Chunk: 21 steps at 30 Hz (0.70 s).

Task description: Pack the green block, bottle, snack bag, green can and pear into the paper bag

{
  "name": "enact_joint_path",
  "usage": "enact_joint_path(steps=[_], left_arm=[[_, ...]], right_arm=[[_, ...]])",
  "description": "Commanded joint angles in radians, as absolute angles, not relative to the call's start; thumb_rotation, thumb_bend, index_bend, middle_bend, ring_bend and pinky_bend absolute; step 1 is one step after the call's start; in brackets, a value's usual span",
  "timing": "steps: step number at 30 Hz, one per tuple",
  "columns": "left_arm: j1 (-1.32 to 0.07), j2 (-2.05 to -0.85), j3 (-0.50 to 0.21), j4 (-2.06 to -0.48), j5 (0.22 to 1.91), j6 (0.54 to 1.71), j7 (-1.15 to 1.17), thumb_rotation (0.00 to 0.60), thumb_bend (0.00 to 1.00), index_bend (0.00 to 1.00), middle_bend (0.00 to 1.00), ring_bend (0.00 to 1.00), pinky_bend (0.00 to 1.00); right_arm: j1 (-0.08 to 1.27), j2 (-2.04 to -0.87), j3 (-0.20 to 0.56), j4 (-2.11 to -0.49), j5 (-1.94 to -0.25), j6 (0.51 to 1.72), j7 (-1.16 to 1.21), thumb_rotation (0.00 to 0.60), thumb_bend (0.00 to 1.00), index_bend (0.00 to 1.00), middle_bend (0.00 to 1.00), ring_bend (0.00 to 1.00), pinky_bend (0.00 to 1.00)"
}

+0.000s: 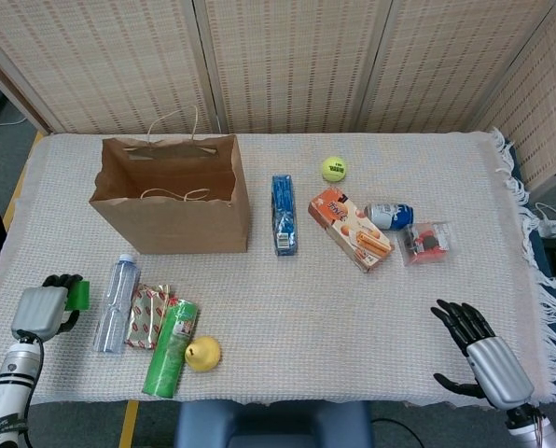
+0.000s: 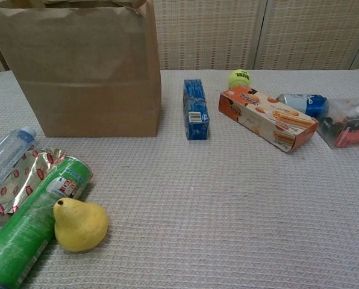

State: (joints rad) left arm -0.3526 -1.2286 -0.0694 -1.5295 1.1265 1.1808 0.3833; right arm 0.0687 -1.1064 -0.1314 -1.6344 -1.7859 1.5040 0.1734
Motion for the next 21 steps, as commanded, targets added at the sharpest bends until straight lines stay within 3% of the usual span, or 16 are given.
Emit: enact_joint_path(steps=[1,5,11,16,21], left_arm=[[-0.320,-1.204,-0.198,-1.597,1.107,1.324,0.233,0.600,0.64,0.63,0.62,0.61,0.77],[-0.308,-1.179,-0.363,-1.730,0.991,1.399,0.079,0.600,0.64,0.63,0.63,0.62,0.71],[-0.360,-1.058,-0.611,-1.986,0.712,1.322,-0.026,0.600,0.64,0.63,0.62,0.61,0.70],[-0.482,-1.025,-0.678,-2.045,0.621,1.268,0.066,0.600,0.64,0.63,0.61,0.60,0.69],[-0.629,-1.078,-0.658,-2.022,0.583,1.239,0.192,0.600,0.63,0.63,0.61,0.59,0.68]], right_arm=[[0.068,-1.107,-0.132,-1.634,-1.788,1.505,0.174,0.600,0.06,0.00,0.00,0.00,0.00],[0.069,-1.107,-0.134,-1.634,-1.790,1.504,0.173,0.600,0.06,0.00,0.00,0.00,0.00],[0.068,-1.106,-0.136,-1.634,-1.793,1.504,0.175,0.600,0.06,0.00,0.00,0.00,0.00],[0.070,-1.104,-0.138,-1.634,-1.793,1.500,0.178,0.600,0.06,0.00,0.00,0.00,0.00],[0.072,-1.100,-0.139,-1.643,-1.787,1.491,0.184,0.600,0.06,0.00,0.00,0.00,0.00]])
